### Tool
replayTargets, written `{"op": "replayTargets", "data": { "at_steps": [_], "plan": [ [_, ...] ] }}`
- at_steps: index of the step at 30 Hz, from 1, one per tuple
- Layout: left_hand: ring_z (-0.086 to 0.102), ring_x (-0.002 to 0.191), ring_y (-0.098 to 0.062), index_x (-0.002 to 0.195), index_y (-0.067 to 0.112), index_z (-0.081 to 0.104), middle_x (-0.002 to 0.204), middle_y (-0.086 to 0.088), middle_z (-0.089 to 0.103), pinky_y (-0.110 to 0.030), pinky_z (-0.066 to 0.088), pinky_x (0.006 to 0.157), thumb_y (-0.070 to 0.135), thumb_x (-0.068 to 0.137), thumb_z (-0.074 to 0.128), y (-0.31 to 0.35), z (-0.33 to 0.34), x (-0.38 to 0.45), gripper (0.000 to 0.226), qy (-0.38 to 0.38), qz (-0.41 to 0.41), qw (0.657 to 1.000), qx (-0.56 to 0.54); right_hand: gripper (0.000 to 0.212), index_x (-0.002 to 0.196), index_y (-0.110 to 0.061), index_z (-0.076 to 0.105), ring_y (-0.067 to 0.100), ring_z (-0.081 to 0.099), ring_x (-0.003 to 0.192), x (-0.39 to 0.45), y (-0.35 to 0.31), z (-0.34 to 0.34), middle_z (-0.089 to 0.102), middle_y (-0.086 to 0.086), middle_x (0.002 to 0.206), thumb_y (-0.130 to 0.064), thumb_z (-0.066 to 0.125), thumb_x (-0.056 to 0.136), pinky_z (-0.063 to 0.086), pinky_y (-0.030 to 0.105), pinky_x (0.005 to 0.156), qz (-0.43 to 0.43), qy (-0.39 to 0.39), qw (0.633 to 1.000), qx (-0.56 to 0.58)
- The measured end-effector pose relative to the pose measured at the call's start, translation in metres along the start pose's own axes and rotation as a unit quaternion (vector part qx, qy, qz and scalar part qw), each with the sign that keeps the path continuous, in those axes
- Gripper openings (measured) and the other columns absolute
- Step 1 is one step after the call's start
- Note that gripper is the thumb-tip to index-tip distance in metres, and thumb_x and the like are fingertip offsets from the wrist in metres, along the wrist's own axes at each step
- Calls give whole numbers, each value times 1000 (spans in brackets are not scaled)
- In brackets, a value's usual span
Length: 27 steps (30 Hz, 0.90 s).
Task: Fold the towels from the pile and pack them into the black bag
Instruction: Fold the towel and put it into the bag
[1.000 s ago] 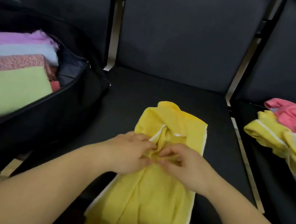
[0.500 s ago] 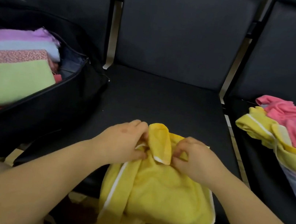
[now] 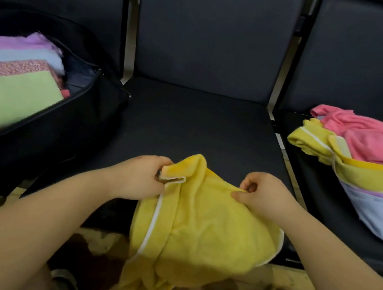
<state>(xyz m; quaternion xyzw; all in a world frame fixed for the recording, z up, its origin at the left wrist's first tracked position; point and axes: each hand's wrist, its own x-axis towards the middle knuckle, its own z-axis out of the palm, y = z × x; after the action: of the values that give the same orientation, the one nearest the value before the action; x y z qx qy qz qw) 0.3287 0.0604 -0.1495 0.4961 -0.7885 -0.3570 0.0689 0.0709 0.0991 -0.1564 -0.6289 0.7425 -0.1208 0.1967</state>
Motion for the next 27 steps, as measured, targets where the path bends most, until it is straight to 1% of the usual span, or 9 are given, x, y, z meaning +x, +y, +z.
{"op": "replayTargets", "data": {
  "at_steps": [4,5,8,11,15,18,22,25,27],
  "plan": [
    [57,108,-1,130,42,38,116,21,60,-28,44,100,69,55,77,5,-2,-8,89,-40,-22,995,-92,23,71,-22,52,8,48,61,-11,1,-3,53,-7,73,-25,75,76,37,20,53,-38,11,999,34],
    [56,110,-1,134,45,34,118,21,59,-27,43,100,72,57,72,7,0,-11,90,-30,-26,996,-85,25,70,-22,51,8,47,59,-13,0,-5,52,-7,68,-25,75,76,37,21,53,-39,0,998,48],
    [63,87,-6,107,22,63,95,11,67,-36,52,86,70,79,53,11,5,-12,57,26,-40,999,-6,30,69,-21,50,9,43,55,-16,0,-12,48,-7,62,-27,80,74,35,23,53,-41,-20,997,68],
    [61,70,-17,80,8,58,75,-8,64,-39,52,76,55,93,43,12,7,-11,52,62,-80,992,-79,28,73,-20,56,11,49,60,-21,4,-21,54,-4,66,-29,83,71,39,24,56,-28,-33,997,68],
    [65,97,-31,91,6,62,104,-20,67,-40,53,84,34,100,45,7,-7,-14,34,148,-129,931,-306,27,78,-22,61,11,56,73,-28,12,-35,59,-4,77,-39,81,72,42,25,62,7,-85,996,8],
    [64,87,-25,93,4,61,97,-14,67,-37,53,74,28,100,47,4,-23,-23,28,157,-145,885,-414,27,79,-21,65,10,58,76,-34,16,-47,62,-4,78,-44,77,74,43,25,63,26,-117,993,-23],
    [68,85,-19,100,5,65,98,-11,71,-32,52,70,30,96,53,-4,-42,-33,28,148,-121,898,-396,38,86,-15,71,17,63,83,-40,31,-65,68,3,86,-50,77,71,49,29,73,56,-139,988,-44],
    [72,70,-13,100,5,66,87,-8,74,-25,56,56,30,96,53,-16,-53,-39,29,164,-122,921,-331,71,88,-10,73,19,62,81,-44,50,-76,66,5,83,-67,79,46,52,33,81,66,-163,978,112],
    [72,65,-15,102,3,65,87,-12,74,-25,57,51,30,97,50,-19,-59,-45,31,131,-147,924,-327,90,107,-5,69,20,68,93,-43,62,-78,71,7,99,-64,85,41,55,34,86,72,-195,936,284]
  ]
}}
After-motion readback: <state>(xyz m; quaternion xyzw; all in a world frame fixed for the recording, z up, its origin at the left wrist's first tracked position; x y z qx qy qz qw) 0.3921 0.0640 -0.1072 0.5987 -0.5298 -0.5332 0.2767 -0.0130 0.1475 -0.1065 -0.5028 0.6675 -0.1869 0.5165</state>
